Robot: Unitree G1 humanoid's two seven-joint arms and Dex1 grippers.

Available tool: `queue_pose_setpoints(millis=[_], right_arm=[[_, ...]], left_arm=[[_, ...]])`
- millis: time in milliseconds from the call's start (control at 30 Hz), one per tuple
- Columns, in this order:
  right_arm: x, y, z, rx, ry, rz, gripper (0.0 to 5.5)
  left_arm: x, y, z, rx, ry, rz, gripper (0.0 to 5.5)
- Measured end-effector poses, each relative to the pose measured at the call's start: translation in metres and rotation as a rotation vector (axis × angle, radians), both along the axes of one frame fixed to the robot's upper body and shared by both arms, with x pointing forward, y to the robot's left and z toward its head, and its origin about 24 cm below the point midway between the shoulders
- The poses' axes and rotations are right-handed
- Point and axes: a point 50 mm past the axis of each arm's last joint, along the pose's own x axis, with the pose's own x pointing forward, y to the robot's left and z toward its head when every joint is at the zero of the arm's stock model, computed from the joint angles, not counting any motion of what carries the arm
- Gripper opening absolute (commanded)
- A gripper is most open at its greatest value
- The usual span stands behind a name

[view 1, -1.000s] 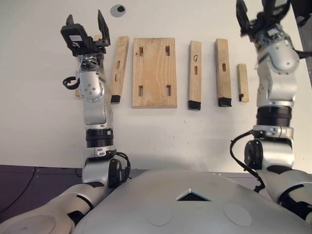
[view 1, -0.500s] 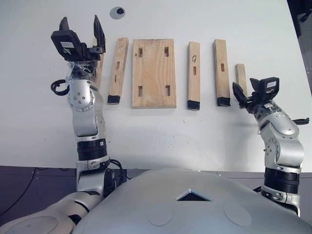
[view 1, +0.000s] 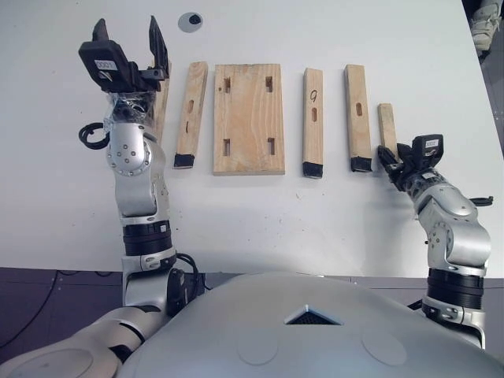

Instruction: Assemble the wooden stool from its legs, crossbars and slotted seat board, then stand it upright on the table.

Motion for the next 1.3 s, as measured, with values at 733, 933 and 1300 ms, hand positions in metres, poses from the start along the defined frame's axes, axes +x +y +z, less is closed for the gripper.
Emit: queue_pose_setpoints(millis=[733,933,1300], right_arm=[[0.074,0.117,0.11,0.199,-0.766,0.916,1.29],[0.061,0.125,0.103,0.223,-0.733,0.961,1.29],[0.063,0.124,0.1,0.21,-0.721,0.925,1.29]], left_arm=[[-0.015,-0.096,0.055,-0.75,0.186,-0.996,3.9],[-0.011,-0.091,0.056,-0.798,0.203,-0.971,3.02],[-0.009,-0.09,0.056,-0.806,0.209,-0.948,1.26]])
